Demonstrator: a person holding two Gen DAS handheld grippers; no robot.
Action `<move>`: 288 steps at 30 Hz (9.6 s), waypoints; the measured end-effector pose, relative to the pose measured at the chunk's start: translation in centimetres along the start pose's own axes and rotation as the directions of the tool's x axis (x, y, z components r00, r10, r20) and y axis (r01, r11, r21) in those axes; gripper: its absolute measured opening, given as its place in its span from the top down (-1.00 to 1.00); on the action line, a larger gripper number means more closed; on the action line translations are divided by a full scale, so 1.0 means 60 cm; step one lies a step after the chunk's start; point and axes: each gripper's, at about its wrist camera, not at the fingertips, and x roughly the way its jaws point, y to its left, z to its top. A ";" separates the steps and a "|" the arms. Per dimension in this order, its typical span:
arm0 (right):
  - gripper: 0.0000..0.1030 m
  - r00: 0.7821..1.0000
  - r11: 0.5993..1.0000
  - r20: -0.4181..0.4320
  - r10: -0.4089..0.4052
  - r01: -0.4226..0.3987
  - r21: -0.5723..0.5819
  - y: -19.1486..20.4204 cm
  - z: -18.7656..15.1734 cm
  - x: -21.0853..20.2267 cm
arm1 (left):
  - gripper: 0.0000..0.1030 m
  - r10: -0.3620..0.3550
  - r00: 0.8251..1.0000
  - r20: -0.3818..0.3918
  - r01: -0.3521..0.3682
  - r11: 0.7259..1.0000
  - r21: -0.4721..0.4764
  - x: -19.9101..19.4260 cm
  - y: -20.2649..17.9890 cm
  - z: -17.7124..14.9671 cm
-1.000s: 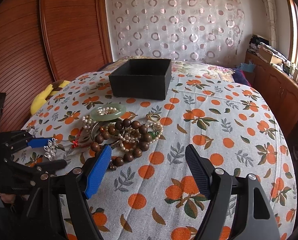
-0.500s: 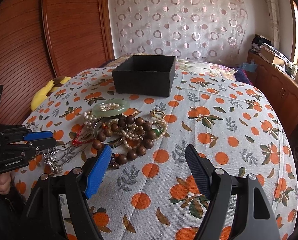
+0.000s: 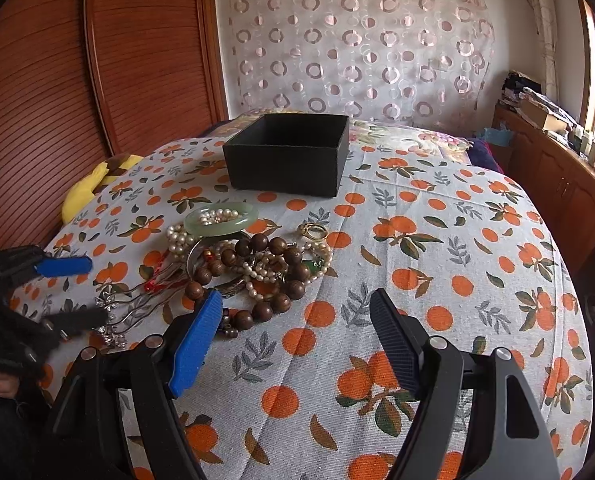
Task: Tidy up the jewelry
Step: 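Grasp the silver hair comb with the left tool while the right tool grasps the brown bead bracelet, then carry the comb into the black box and open the left tool while the right tool drops the beads in, then grasp the pale green jade bangle with the left tool and lift it, then grasp the silver bangle with the right tool while the left tool holds the jade bangle, then drop the silver bangle into the black box while the left tool drops the jade bangle in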
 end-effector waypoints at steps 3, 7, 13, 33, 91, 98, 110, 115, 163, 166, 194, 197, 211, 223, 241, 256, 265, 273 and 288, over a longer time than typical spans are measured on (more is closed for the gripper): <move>-0.52 1.000 1.000 -0.003 0.001 -0.001 0.000 0.000 0.000 0.001 | -0.46 0.008 1.000 -0.027 -0.007 0.999 0.033 0.016 -0.012 -0.004; -0.52 1.000 1.000 -0.003 0.003 -0.003 0.002 -0.001 0.000 0.002 | -0.46 0.021 0.999 -0.044 -0.019 0.999 0.049 0.026 -0.014 -0.007; -0.52 1.000 1.000 -0.007 0.005 -0.005 -0.005 0.000 -0.001 0.004 | -0.18 0.016 1.000 -0.026 -0.014 0.997 0.075 0.017 -0.017 -0.014; 0.43 0.994 0.998 -0.096 0.058 -0.059 -0.014 -0.010 0.034 0.075 | -0.18 0.049 0.994 0.097 -0.049 0.999 -0.002 -0.033 0.027 0.008; 0.71 0.978 0.982 0.162 0.128 -0.103 -0.155 -0.118 0.302 0.065 | -0.18 0.016 0.985 0.173 -0.019 1.000 0.017 0.146 0.055 0.366; 0.71 0.976 0.980 0.157 0.149 -0.124 -0.156 -0.117 0.320 0.088 | -0.19 0.013 0.987 0.158 -0.016 1.000 0.021 0.163 0.059 0.377; 0.71 0.966 0.970 0.177 0.187 -0.153 -0.187 -0.079 0.342 0.091 | -0.21 0.063 0.984 0.168 -0.061 0.998 -0.016 0.118 0.105 0.354; 0.71 0.964 0.963 0.162 0.212 -0.178 -0.200 -0.067 0.349 0.099 | -0.22 0.082 0.984 0.159 -0.078 0.996 -0.032 0.098 0.124 0.323; 0.69 0.996 0.995 -0.035 0.084 -0.085 -0.042 -0.061 0.052 0.058 | -0.56 -0.057 0.998 -0.024 0.057 0.998 0.026 0.130 0.009 0.163; 0.69 0.996 0.996 -0.027 0.081 -0.082 -0.039 -0.059 0.045 0.045 | -0.56 -0.059 0.997 -0.044 0.060 0.998 0.024 0.141 0.007 0.163; 0.64 0.994 0.994 -0.027 0.103 -0.104 -0.039 -0.027 0.016 0.021 | -0.34 -0.049 0.999 0.006 0.049 0.998 -0.033 0.110 0.024 0.161; 0.63 0.993 0.992 -0.032 0.113 -0.114 -0.047 -0.016 0.020 0.028 | -0.34 -0.029 0.998 0.048 0.030 0.999 -0.037 0.078 0.031 0.156; 0.40 0.982 0.974 -0.045 0.185 -0.190 -0.127 0.064 0.039 0.043 | -0.34 0.040 0.988 0.147 -0.029 0.997 -0.077 -0.030 0.069 0.103; 0.40 0.971 0.958 -0.117 0.211 -0.229 -0.171 0.105 0.052 0.087 | -0.34 0.052 0.985 0.166 -0.034 0.993 -0.109 -0.051 0.094 0.079; 0.90 0.975 0.943 -0.115 0.188 -0.212 -0.255 0.116 0.066 0.087 | -0.34 0.048 0.983 0.175 -0.026 0.992 -0.127 -0.059 0.107 0.063; 0.90 0.984 0.952 -0.028 0.175 -0.176 -0.252 0.077 0.093 0.036 | -0.34 0.047 0.982 0.184 -0.028 0.994 -0.106 -0.054 0.082 0.085; 0.90 0.988 0.960 -0.014 0.151 -0.150 -0.238 0.043 0.115 0.049 | -0.34 0.035 0.982 0.186 -0.022 0.997 -0.072 -0.038 0.070 0.115; 0.90 0.988 0.962 0.014 0.154 -0.147 -0.232 0.018 0.166 0.073 | -0.34 0.024 0.981 0.191 -0.016 0.999 -0.043 -0.015 0.071 0.159; 0.89 0.981 0.954 0.012 0.194 -0.186 -0.233 -0.009 0.264 0.157 | -0.34 0.031 0.981 0.193 -0.025 0.999 -0.036 0.028 0.085 0.237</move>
